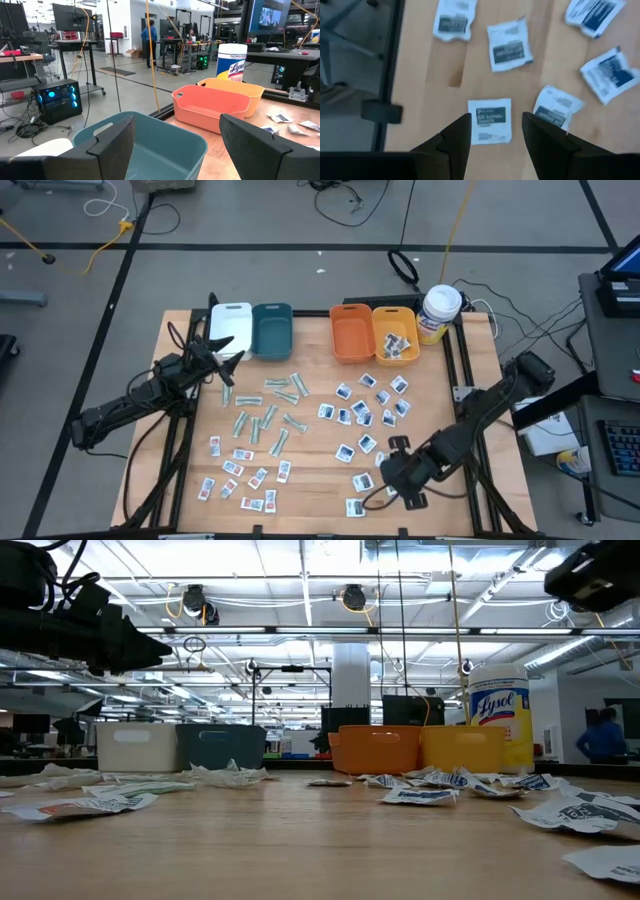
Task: Pick & Place First Aid Supplies
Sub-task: Put the towelette pack into the yellow bin
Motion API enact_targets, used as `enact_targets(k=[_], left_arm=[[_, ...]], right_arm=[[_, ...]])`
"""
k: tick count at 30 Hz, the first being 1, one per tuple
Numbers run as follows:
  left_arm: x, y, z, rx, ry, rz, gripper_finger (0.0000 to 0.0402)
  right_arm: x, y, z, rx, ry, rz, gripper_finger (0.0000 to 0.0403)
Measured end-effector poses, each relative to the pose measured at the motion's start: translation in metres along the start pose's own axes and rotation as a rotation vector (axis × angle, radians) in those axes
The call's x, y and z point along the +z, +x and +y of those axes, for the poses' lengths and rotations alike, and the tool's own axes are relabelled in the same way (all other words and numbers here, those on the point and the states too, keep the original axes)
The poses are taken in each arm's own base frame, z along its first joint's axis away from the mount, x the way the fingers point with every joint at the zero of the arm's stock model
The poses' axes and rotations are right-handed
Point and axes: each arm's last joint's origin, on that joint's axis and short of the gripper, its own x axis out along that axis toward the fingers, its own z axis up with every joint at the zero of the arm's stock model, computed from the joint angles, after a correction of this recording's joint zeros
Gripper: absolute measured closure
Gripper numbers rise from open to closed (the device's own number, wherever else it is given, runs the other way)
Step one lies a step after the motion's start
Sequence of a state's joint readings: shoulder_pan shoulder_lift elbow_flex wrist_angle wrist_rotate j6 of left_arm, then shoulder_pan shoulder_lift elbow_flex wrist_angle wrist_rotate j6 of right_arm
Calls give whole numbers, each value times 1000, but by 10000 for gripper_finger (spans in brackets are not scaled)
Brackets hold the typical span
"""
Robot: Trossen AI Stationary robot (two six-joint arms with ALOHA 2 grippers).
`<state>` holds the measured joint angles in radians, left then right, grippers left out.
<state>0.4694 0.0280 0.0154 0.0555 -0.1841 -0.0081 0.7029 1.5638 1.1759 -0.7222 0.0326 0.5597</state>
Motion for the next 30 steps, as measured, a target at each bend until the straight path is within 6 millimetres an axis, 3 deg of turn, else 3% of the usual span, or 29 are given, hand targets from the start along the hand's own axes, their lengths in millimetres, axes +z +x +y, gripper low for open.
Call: enact_targets(k=[11,18,30], left_arm=[[0,0,0,0,0,0,105],[0,0,0,0,0,0,105],[0,0,0,0,0,0,105]], right_arm=[[-15,45,21,-90,-82,96,235],[-23,70,25,-194,-120,124,235],[-20,84,26,-170,-109,92,243]])
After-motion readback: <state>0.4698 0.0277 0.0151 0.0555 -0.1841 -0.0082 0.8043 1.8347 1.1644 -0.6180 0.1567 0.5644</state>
